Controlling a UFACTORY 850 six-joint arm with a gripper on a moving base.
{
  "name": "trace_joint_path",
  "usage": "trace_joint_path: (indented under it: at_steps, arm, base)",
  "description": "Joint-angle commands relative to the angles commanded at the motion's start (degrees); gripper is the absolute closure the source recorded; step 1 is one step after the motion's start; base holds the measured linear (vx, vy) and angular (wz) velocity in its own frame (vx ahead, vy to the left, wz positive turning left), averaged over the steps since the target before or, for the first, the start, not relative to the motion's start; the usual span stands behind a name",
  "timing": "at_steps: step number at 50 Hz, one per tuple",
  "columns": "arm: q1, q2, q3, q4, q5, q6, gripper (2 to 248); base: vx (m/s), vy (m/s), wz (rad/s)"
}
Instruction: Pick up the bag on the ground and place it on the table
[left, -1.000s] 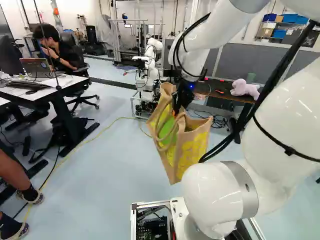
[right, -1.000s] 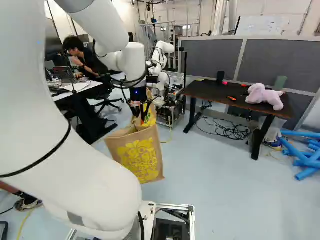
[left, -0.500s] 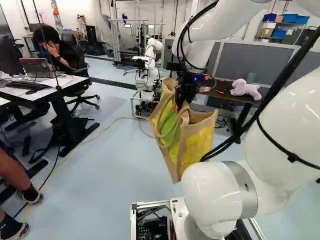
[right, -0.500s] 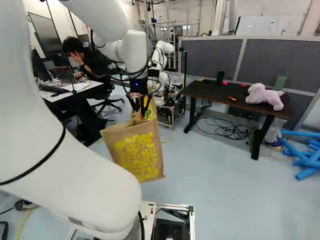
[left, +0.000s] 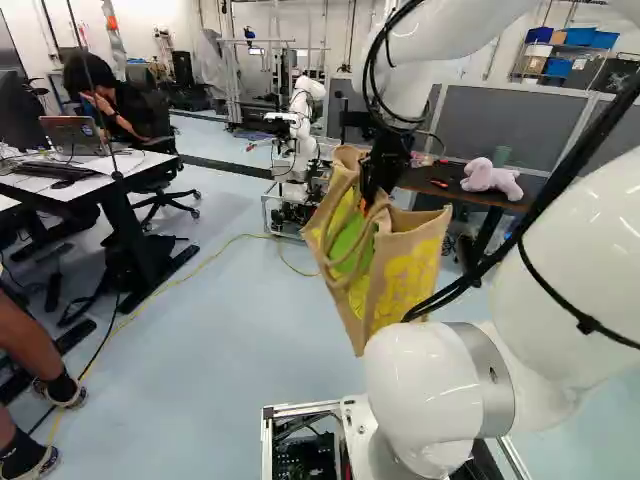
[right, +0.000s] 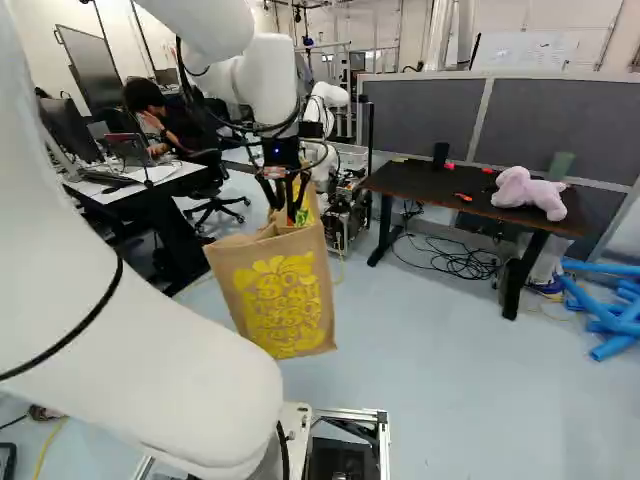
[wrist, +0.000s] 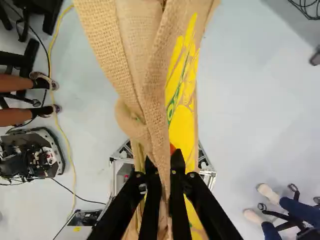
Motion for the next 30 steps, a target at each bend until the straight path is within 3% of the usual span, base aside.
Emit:
trace_joint_path:
  at_steps: [30]
  arm:
    - [-1.4, 0.8, -5.06, -2.96, -5.39, 0.0, 227]
  base:
    - [0.0, 0.0, 0.0]
